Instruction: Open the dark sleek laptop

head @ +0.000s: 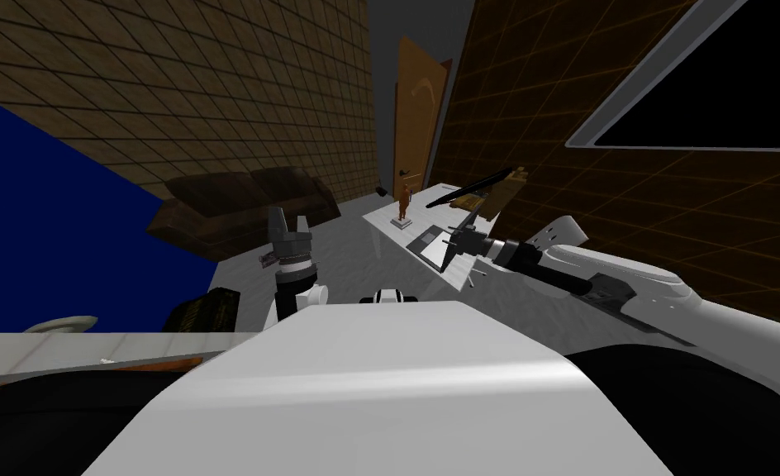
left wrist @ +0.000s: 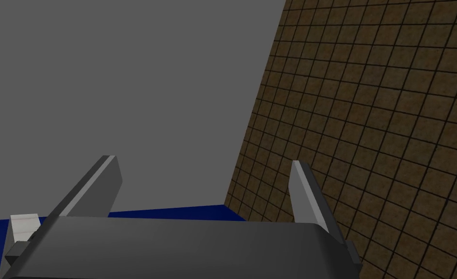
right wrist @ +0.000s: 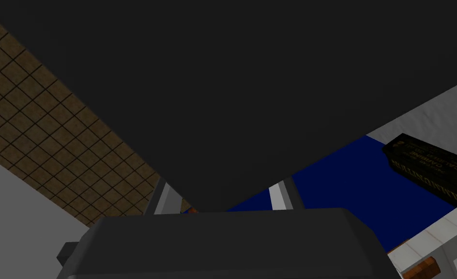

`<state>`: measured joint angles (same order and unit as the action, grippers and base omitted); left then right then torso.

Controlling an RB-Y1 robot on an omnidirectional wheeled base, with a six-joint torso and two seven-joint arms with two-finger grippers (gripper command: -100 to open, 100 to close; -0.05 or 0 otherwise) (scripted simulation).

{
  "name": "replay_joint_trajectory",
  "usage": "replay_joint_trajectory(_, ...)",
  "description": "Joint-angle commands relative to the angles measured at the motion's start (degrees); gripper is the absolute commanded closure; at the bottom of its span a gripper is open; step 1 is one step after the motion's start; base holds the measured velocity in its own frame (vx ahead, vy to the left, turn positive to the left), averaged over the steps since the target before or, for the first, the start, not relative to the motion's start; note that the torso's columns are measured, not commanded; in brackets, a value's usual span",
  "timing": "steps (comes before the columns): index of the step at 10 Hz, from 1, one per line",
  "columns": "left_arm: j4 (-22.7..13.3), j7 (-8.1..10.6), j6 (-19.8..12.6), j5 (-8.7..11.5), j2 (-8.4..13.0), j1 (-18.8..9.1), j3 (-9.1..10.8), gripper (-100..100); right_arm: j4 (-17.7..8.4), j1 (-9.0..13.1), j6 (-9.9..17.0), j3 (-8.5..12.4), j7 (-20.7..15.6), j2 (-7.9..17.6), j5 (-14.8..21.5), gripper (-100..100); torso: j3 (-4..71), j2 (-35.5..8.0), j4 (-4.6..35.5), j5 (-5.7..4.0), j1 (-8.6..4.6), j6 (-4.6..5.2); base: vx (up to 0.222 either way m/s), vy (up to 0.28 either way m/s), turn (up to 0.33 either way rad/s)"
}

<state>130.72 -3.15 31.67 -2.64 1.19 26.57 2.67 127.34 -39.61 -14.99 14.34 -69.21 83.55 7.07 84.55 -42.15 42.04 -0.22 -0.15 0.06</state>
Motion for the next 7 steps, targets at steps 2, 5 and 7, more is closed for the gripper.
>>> replay_joint_trajectory(2, 0.0, 0.0, 0.0, 0.0, 0.0, 0.0, 0.0, 0, 1.0, -2.1, 1.7, 1.0, 1.7, 5.4, -0.9, 100, 0.0, 0.0, 0.0, 0.01, 0.01, -0.04, 0.052, 0.039, -0.043)
replay_joint_trajectory(5, 0.0, 0.0, 0.0, 0.0, 0.0, 0.0, 0.0, 0, 2.4, -4.5, 4.0, 2.8, 3.8, 10.8, -2.3, 100, 0.0, -0.1, 0.0, 0.02, -0.02, -0.03, 0.049, 0.037, -0.051)
replay_joint_trajectory(7, 0.0, 0.0, 0.0, 0.0, 0.0, 0.0, 0.0, 0, 2.4, -4.0, 3.9, 3.2, 3.6, 10.8, -2.1, 100, -0.1, -0.1, 0.0, -0.02, 0.0, -0.01, 0.033, 0.033, -0.018)
